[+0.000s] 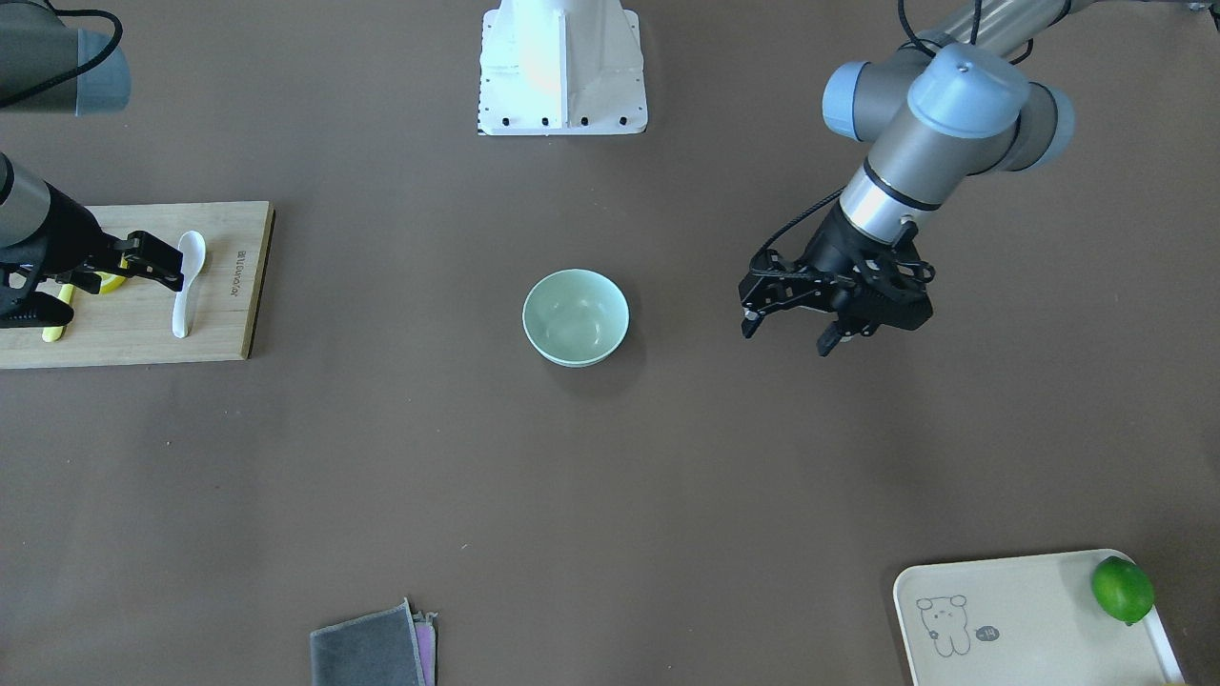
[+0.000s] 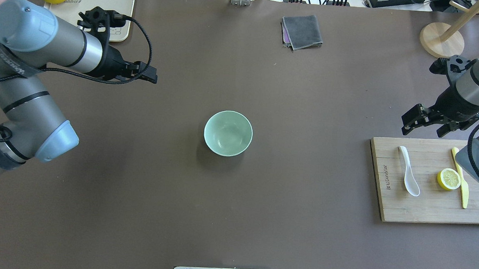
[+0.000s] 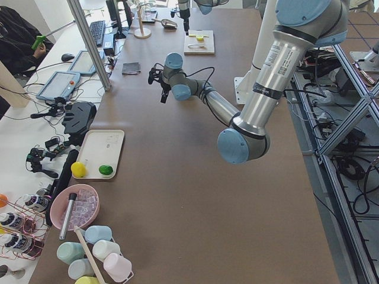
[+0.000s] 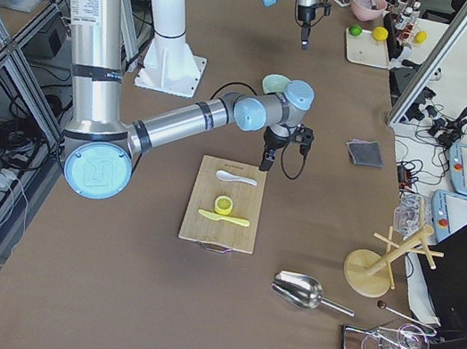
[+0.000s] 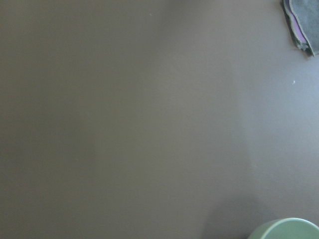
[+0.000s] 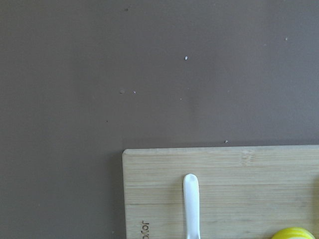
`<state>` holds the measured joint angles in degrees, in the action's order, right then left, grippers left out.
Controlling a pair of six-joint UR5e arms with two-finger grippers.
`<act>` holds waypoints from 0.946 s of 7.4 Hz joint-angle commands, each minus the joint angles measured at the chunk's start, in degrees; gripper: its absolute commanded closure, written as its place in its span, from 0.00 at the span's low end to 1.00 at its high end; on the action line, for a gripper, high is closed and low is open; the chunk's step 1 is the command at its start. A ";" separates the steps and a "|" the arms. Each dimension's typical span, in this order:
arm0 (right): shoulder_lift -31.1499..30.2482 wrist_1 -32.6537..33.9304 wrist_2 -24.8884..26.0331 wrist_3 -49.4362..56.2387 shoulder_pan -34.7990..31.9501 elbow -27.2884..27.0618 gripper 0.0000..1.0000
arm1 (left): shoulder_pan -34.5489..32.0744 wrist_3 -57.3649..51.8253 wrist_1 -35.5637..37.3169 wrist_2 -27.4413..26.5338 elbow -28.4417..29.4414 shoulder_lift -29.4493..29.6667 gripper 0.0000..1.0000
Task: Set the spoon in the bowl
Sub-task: 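Release the bowl and withdraw the left arm while the right arm reaches toward the spoon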
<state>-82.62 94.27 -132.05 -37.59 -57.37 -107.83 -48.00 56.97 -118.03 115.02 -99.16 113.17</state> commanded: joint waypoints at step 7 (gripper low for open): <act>-2.02 -13.13 4.34 0.07 7.01 9.11 0.00 | -3.86 -7.48 -0.01 -0.68 -2.27 -4.80 0.02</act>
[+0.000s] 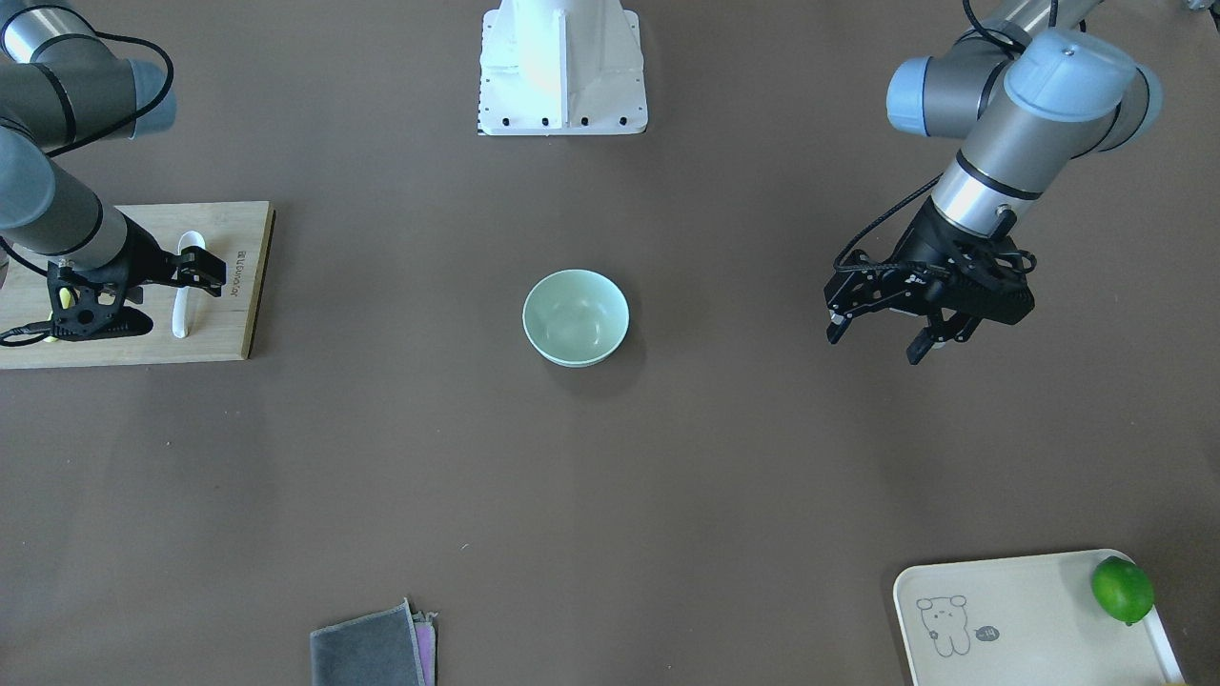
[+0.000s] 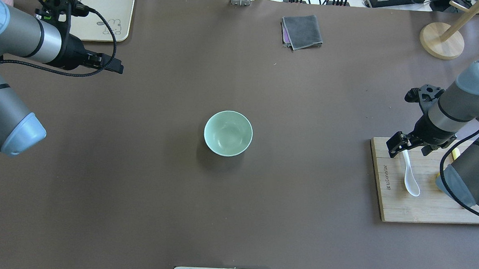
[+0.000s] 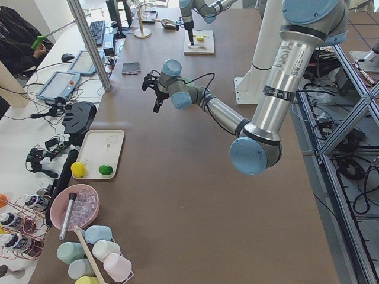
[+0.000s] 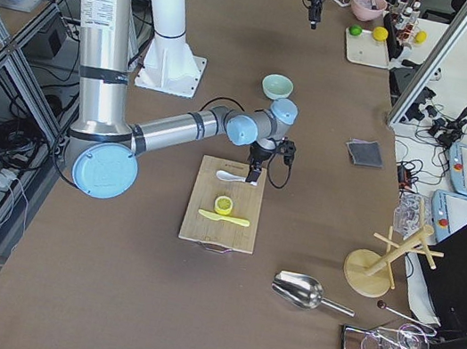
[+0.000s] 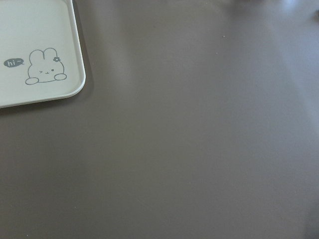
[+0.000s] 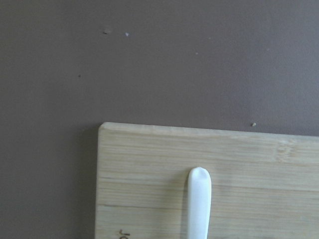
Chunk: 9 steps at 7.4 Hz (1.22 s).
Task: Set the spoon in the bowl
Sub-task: 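Grasp the white spoon on the cutting board with the right gripper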
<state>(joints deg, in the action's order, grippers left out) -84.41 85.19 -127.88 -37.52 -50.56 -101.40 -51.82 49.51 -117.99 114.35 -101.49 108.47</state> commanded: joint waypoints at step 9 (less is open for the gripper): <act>-2.08 -6.35 1.59 -3.26 1.70 1.20 1.00 | 0.05 -0.03 -0.14 0.09 0.24 -0.19 0.02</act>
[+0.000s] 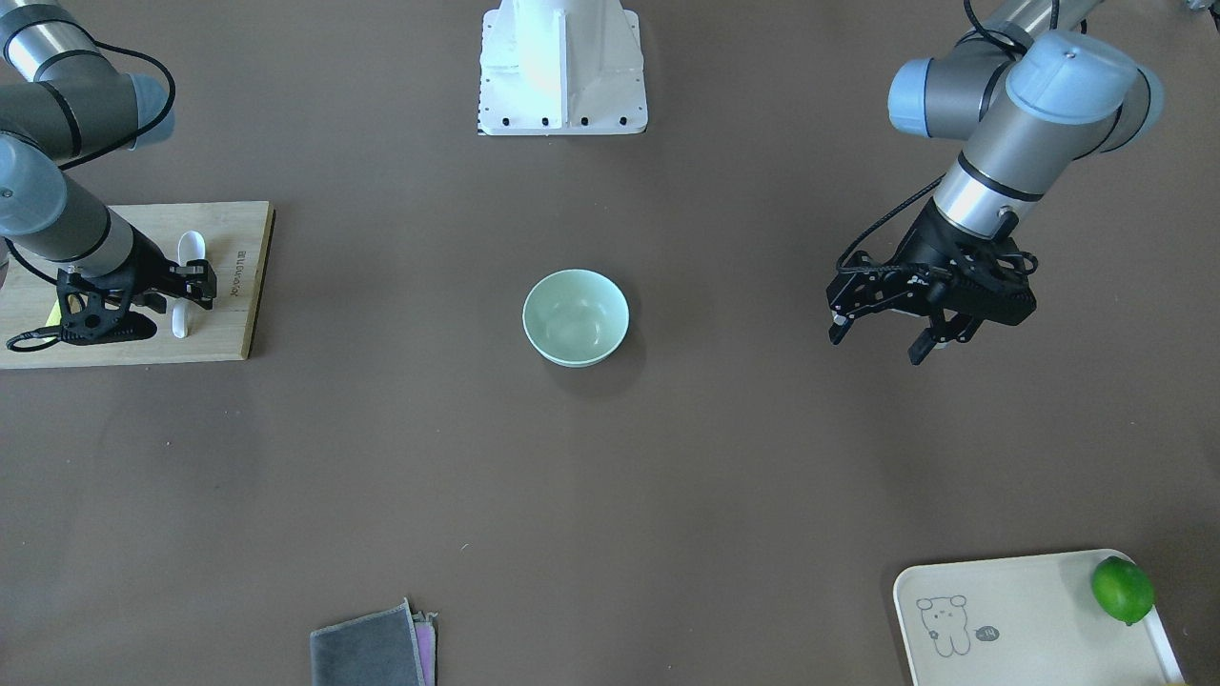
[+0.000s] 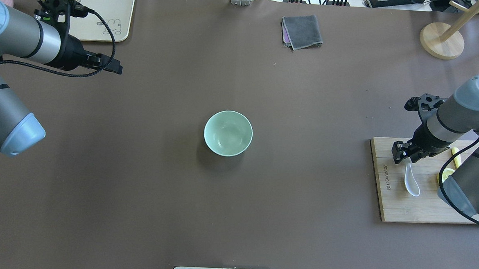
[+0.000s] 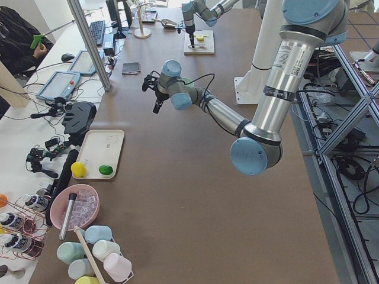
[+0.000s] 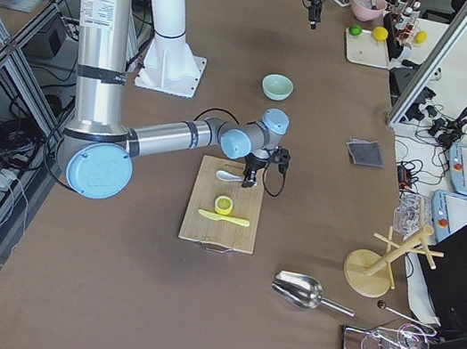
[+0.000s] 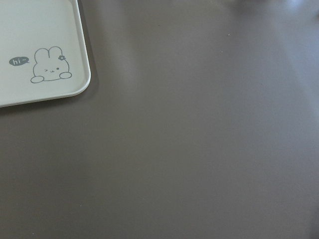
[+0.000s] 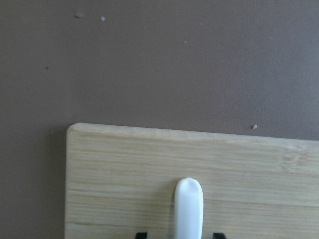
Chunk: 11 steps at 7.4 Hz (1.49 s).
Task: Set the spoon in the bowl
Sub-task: 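Grasp the white spoon on the cutting board with the right gripper, then carry the white spoon with the right gripper over the green bowl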
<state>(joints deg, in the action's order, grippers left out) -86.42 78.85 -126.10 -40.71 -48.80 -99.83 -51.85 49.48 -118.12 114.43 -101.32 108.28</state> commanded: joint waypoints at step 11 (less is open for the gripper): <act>24.40 4.83 3.82 -21.49 0.54 -5.51 1.00 | -4.82 -4.96 -0.53 0.97 -0.28 -5.51 0.02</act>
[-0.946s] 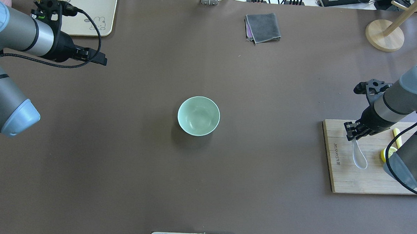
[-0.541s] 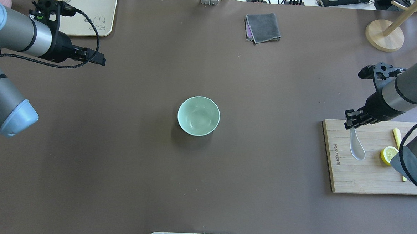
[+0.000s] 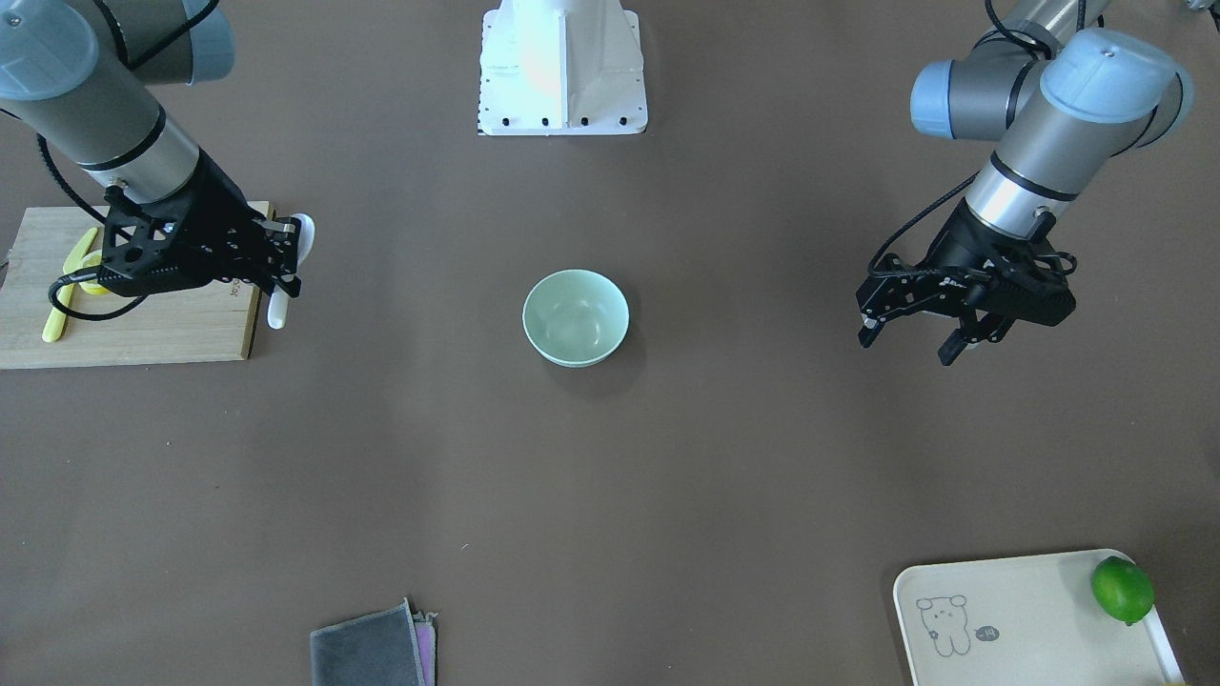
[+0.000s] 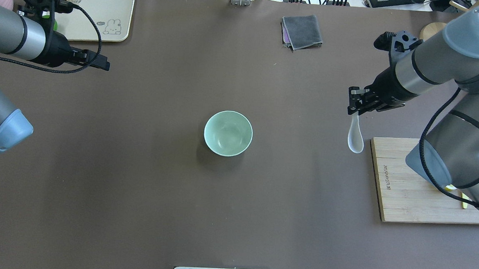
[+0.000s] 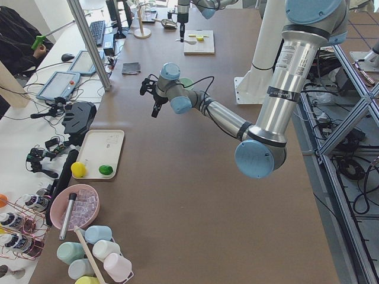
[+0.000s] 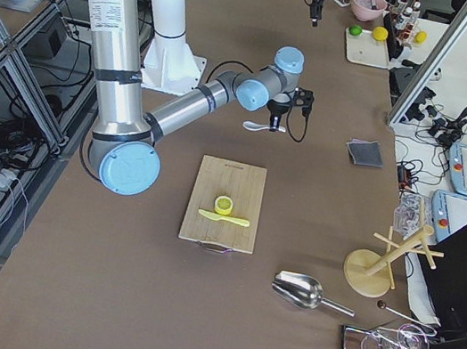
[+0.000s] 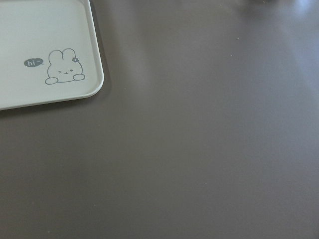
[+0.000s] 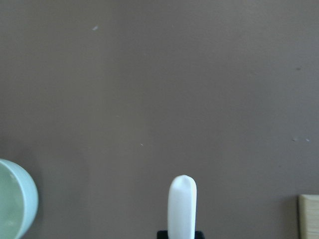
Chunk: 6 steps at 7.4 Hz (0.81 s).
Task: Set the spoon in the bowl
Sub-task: 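Carry the white spoon with the right gripper over the green bowl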
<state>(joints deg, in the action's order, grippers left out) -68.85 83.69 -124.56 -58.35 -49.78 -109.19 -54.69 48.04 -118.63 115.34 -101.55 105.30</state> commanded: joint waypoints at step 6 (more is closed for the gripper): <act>22.35 -7.80 22.84 -19.24 15.75 20.74 1.00 | -8.50 -21.15 3.49 3.57 1.44 -6.60 0.02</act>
<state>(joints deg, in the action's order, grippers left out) -47.66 80.04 -105.73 -75.21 -36.71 -92.19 -63.14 27.16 -115.24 118.87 -100.26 98.90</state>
